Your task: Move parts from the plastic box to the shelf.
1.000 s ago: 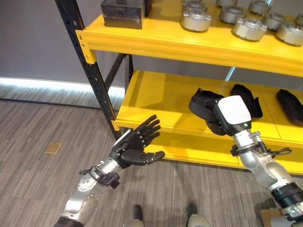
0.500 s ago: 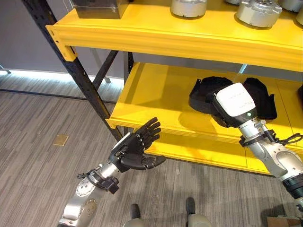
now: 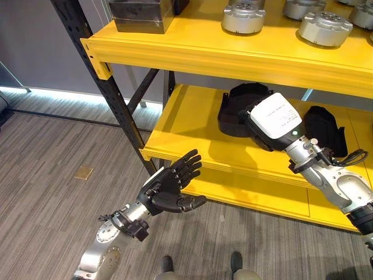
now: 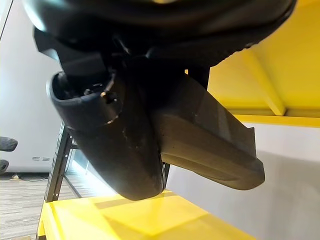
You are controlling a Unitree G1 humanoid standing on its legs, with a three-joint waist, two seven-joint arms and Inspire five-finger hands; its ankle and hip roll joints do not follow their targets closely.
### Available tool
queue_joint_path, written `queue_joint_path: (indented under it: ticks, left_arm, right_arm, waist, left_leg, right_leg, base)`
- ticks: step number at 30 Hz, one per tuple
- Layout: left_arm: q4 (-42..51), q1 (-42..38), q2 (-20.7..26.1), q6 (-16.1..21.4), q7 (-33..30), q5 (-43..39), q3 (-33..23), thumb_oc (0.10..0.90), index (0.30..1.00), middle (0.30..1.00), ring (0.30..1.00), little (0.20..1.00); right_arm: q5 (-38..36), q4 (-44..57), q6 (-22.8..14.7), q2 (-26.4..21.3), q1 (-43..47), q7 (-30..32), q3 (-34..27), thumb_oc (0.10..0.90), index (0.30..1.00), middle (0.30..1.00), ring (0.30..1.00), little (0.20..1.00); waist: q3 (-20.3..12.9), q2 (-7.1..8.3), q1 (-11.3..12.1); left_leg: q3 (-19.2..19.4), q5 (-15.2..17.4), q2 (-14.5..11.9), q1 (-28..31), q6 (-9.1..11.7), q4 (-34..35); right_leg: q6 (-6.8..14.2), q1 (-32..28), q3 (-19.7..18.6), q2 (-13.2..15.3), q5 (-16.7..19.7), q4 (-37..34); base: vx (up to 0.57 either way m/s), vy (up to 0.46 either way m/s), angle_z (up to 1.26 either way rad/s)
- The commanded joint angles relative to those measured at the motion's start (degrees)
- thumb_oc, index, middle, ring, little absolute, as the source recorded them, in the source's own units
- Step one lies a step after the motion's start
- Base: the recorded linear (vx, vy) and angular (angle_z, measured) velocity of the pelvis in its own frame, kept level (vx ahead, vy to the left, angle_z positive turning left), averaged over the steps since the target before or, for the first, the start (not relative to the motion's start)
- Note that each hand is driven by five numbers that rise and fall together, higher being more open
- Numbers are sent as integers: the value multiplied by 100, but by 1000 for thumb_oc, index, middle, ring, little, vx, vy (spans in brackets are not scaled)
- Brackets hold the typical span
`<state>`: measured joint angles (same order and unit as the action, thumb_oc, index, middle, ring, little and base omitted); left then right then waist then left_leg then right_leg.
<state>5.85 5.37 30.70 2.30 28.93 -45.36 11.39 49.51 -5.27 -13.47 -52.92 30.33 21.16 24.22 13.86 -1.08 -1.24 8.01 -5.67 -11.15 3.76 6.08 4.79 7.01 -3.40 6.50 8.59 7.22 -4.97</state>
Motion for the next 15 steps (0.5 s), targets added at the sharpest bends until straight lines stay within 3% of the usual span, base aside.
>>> queue_joint_path:
  ticks: [1,15]
  left_arm:
    - [483,-484,80,322,37,-418,102,900,1000,1000,1000,1000]
    - [433,-855,117,775,-200,-540,438,900,1000,1000,1000,1000]
  right_arm:
    - [14,144,211,-203,1340,530,93,400,300,300,300,300]
    - [64,-553,351,-663,2708,901,799,400,300,300,300,300]
  waist:
    - [-309,51,137]
    - [429,-369,94]
  left_leg:
    - [119,242,-327,426,93,21]
    - [-156,45,-381,-421,164,-181]
  right_leg:
    - [-30,256,8,17,-383,377]
    - [-231,1306,-243,-76,-720,1126]
  base:
    - [-58,-68,-3]
    - [-86,-43,-2]
